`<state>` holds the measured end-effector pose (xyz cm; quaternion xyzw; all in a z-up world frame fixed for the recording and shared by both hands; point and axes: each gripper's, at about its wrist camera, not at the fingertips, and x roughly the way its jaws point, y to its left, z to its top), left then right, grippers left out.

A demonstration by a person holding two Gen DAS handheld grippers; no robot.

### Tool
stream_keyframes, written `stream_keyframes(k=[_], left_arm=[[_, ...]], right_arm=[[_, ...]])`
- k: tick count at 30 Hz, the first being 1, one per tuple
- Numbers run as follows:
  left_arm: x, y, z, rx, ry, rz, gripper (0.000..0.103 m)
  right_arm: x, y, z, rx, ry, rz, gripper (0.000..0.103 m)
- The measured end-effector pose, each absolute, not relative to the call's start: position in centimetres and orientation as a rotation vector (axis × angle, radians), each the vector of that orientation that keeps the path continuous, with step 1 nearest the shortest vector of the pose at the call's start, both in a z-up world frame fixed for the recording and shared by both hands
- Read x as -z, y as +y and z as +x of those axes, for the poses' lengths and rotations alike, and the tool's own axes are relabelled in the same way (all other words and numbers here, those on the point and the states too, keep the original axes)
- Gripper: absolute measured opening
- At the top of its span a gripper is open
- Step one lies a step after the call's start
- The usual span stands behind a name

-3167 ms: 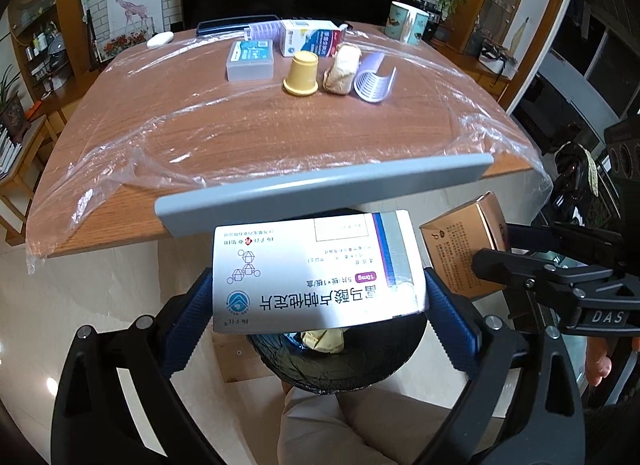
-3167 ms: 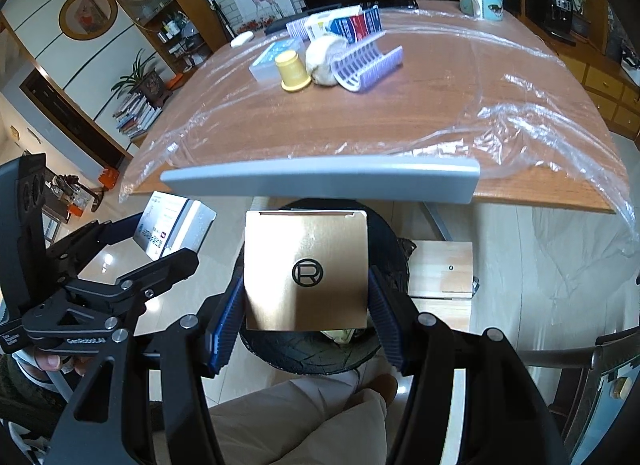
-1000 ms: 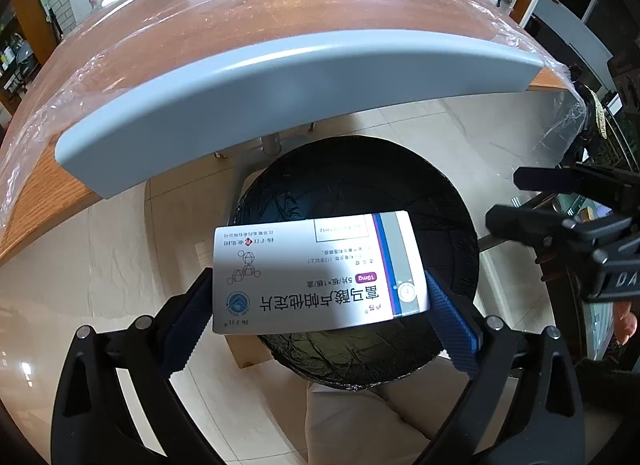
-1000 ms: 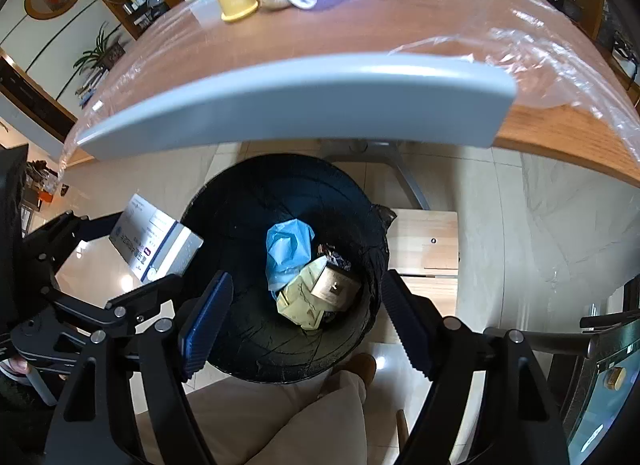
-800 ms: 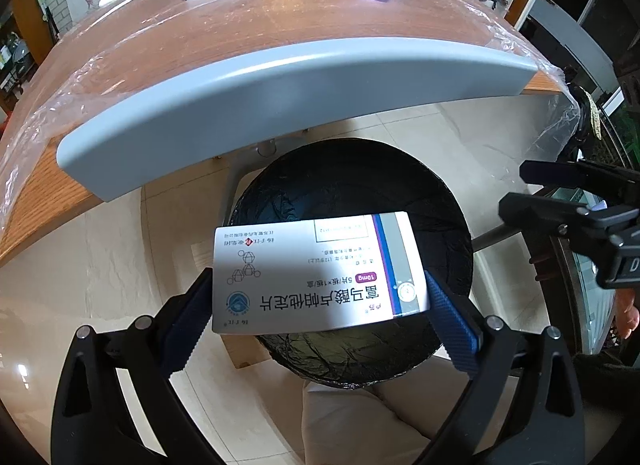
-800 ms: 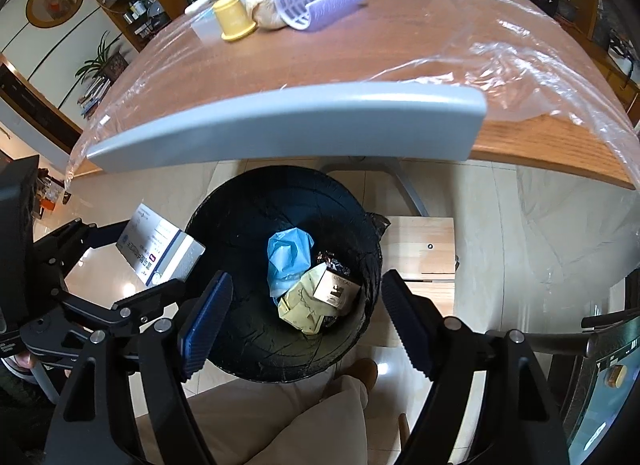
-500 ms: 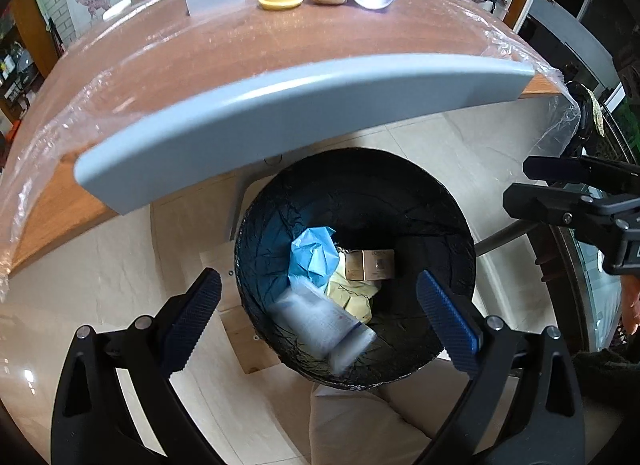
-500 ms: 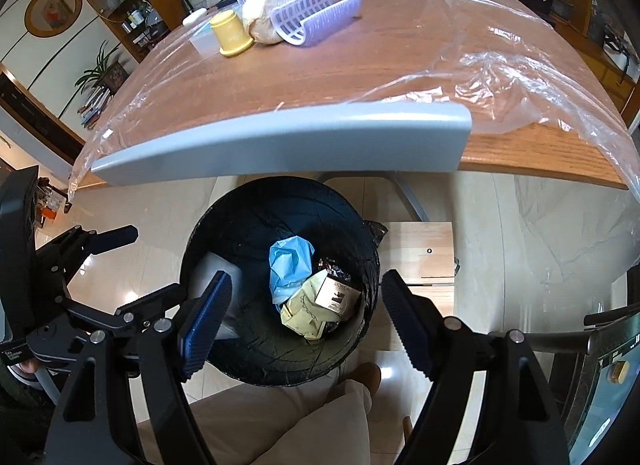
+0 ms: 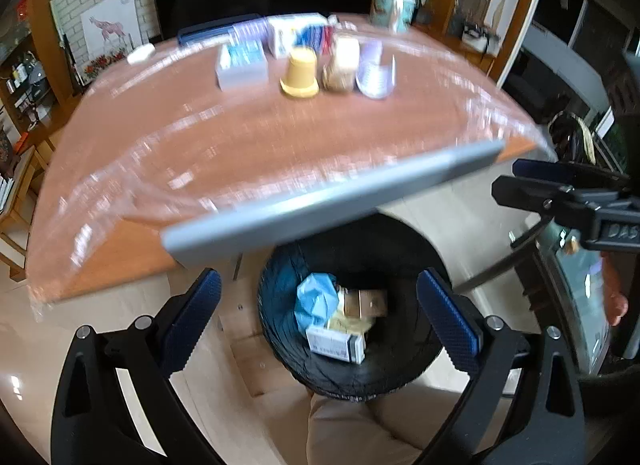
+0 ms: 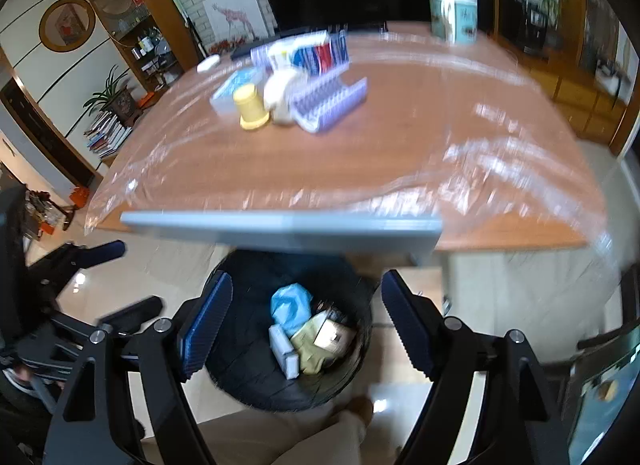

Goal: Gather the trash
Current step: 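Move both open tools back over the table toward the remaining items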

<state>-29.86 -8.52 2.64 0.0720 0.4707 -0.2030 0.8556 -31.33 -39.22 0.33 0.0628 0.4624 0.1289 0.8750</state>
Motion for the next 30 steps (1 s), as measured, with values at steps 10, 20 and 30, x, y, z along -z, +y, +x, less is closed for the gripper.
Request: stream_keyframes(k=[10,20,30], left_arm=[[-4.9,-6.9,-25.2,0.382,0.920,0.121,0.099],[-4.5,-9.0,-20.8,0.416,0.905,0.170,0.099],[-2.7,-11.1,-16.2,0.418,0.959,0.120,0.094]], right_arm=[[-2.1,-38.4,-26.7,-0.192,0.893,0.052,0.082],[-0.7,-36.7,-21.8,-0.203,0.906,-0.103,0.082],[0.8,-37.5,-16.9,-0.386,0.961,-0.208,0.085]])
